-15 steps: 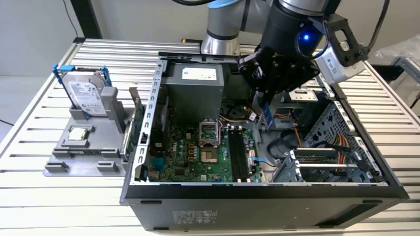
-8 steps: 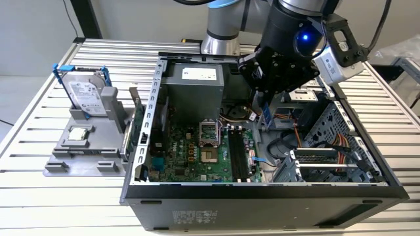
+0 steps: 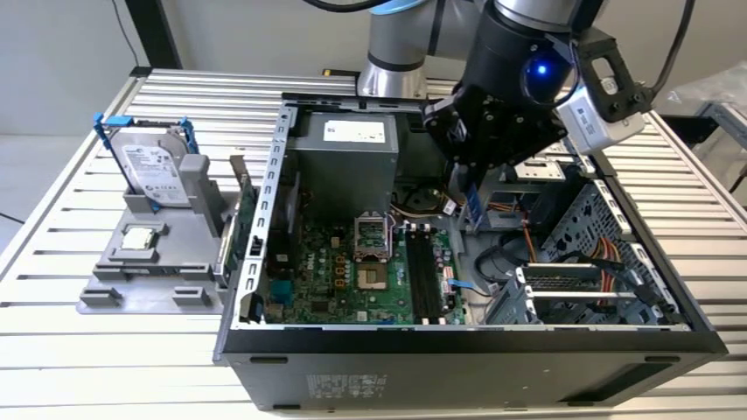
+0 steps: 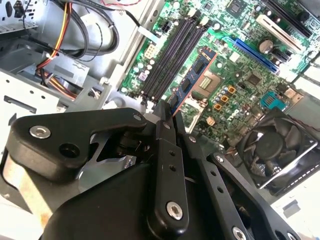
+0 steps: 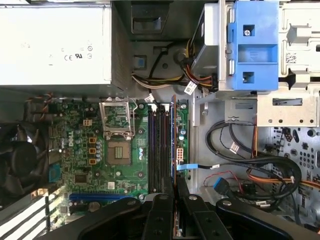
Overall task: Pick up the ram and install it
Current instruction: 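Insert the ram into the slot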
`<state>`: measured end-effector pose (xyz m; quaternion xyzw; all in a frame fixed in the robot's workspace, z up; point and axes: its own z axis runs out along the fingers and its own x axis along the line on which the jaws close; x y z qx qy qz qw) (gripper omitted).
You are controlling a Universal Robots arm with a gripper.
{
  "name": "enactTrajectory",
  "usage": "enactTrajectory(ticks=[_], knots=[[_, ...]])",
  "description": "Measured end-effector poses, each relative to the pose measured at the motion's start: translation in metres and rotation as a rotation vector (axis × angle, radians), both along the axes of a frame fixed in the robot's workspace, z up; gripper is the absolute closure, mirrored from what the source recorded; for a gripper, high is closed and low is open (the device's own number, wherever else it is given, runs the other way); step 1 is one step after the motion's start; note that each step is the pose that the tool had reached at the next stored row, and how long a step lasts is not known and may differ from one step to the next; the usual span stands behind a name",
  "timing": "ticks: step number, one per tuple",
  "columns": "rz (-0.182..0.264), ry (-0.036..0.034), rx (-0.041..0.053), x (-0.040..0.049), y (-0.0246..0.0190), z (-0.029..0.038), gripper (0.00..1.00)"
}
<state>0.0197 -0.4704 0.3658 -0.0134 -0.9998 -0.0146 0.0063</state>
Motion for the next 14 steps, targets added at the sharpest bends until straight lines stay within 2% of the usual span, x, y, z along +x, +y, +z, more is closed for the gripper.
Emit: enactTrajectory(ticks=[14], knots=[[0.000,0.0000,-0.0002,0.0021,0.0000,-0.0070,1.00]])
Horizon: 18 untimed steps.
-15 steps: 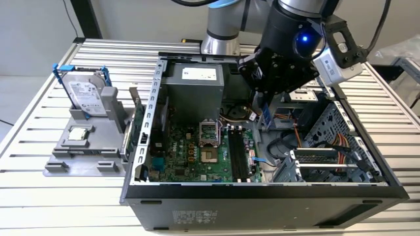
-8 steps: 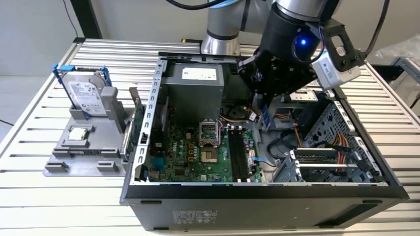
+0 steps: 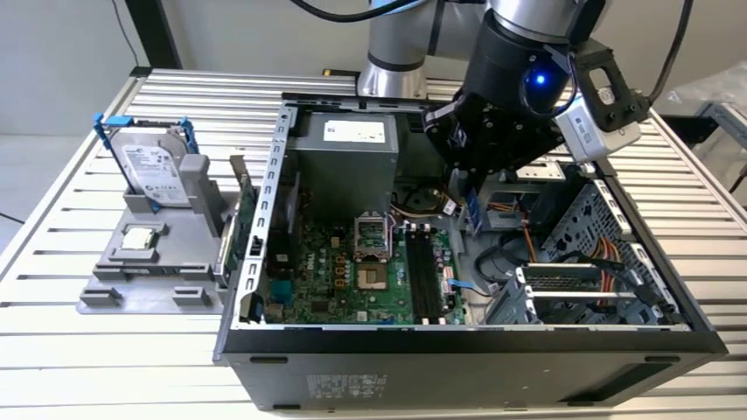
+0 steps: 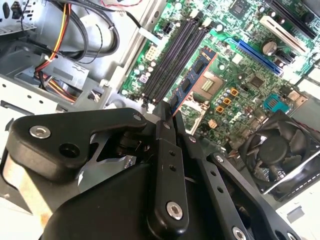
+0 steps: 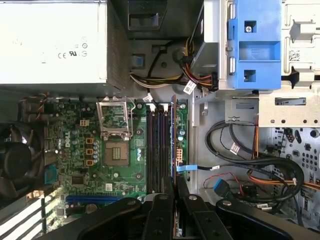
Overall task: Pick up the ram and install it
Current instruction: 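Insert the ram into the slot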
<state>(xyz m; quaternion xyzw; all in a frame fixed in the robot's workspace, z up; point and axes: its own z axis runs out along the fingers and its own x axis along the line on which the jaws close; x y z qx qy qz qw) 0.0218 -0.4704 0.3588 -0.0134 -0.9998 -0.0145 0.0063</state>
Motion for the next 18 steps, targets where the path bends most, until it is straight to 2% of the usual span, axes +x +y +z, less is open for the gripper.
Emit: enactTrajectory(ticks=[5,18], knots=[[0.000,-0.0001,0.0003,0.0000,0.0000,-0.0004,1.00],[0.000,0.0000,0.0002,0.0001,0.0000,-0.0066,1.00]])
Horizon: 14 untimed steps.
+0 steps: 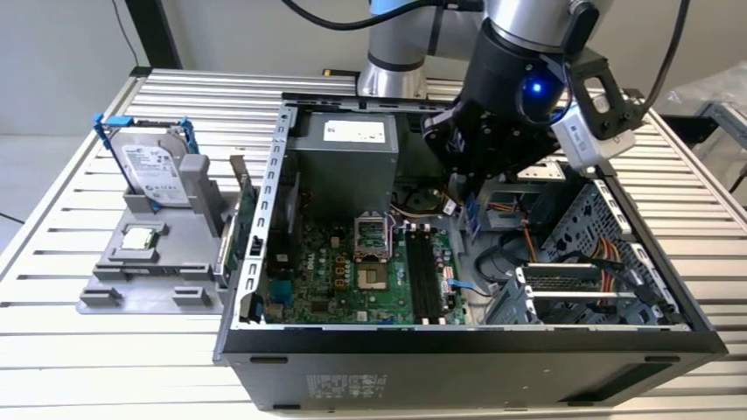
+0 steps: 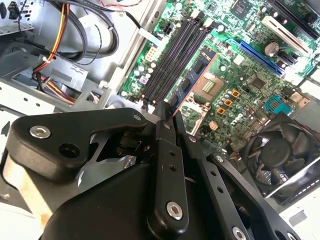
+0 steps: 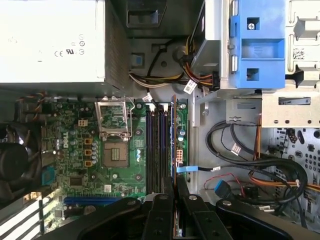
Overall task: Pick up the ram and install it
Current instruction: 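Insert the ram into the slot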
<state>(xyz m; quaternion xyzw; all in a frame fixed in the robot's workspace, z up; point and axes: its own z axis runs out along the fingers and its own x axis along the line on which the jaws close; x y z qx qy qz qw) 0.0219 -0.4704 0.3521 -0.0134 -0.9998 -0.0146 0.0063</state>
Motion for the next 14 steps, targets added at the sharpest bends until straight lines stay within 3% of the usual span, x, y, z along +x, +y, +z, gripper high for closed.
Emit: enactTrajectory(ticks=[14], knots=[[0.000,0.0000,-0.0001,0.0000,0.0000,-0.0051,1.00]])
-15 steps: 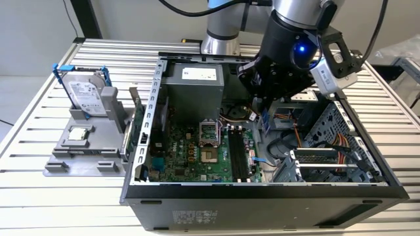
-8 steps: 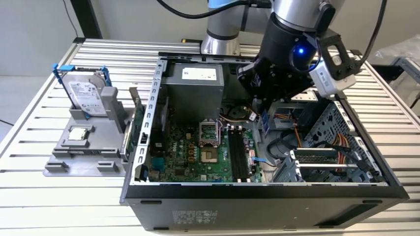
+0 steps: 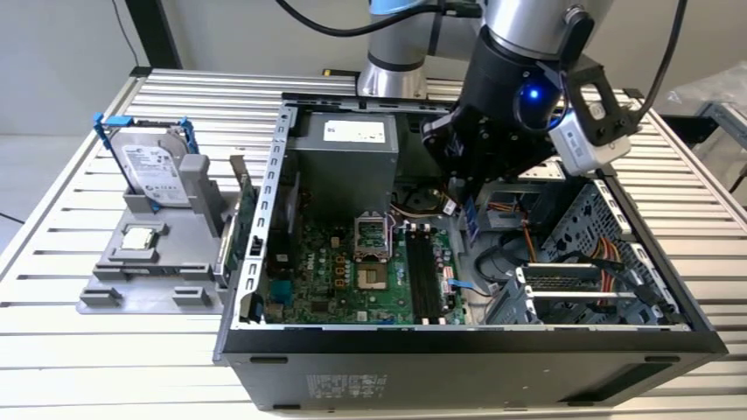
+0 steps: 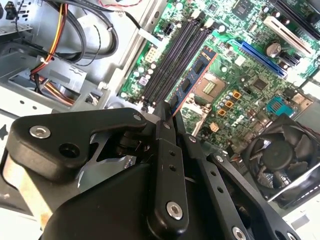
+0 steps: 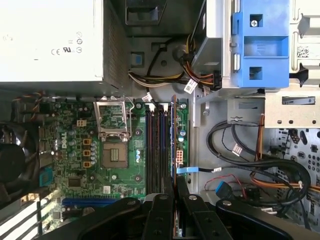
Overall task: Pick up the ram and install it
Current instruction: 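Insert the ram into the slot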
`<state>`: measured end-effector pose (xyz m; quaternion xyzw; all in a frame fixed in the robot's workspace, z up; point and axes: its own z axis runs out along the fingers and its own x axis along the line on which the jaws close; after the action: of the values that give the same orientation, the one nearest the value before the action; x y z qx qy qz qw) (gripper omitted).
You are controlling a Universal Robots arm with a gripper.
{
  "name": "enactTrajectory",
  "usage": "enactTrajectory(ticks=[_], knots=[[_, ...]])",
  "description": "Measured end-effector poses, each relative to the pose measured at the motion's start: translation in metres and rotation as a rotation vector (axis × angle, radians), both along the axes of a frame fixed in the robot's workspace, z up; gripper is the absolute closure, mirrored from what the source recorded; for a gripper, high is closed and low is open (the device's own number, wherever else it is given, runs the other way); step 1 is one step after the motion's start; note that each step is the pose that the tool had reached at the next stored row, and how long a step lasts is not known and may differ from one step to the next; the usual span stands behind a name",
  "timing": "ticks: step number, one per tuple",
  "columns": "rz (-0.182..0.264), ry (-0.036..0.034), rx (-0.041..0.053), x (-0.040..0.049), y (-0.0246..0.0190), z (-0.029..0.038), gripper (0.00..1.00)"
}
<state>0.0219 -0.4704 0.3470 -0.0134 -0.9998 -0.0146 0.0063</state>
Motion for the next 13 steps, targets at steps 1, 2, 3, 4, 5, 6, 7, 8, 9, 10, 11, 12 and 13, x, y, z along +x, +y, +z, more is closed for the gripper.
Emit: enactTrajectory(ticks=[1,2,3,4,5,6,7,8,9,10,11,12,13], knots=[[0.000,0.0000,0.0001,0.0000,0.0000,-0.0004,1.00],[0.000,0.0000,0.0001,0.0000,0.0000,-0.0008,1.00],[0.000,-0.0001,0.0000,0.0000,0.0000,-0.0011,1.00],[0.000,0.0000,0.0001,0.0000,0.0000,-0.0015,1.00],[0.000,0.0000,0.0001,0.0000,0.0000,-0.0020,1.00],[0.000,0.0000,0.0000,0.0000,0.0000,-0.0025,1.00],[0.000,0.0000,0.0001,0.0000,0.0000,-0.0031,1.00],[0.000,0.0000,0.0000,0.0000,0.0000,-0.0038,1.00],[0.000,0.0000,0.0000,0.0000,0.0000,-0.0045,1.00],[0.000,0.0001,-0.0002,0.0000,0.0000,-0.0053,1.00],[0.000,0.0000,-0.0002,0.0000,0.0000,-0.0061,1.00],[0.000,0.0000,-0.0002,0.0000,0.0000,-0.0071,1.00],[0.000,0.0000,-0.0004,0.0000,0.0000,-0.0079,1.00]])
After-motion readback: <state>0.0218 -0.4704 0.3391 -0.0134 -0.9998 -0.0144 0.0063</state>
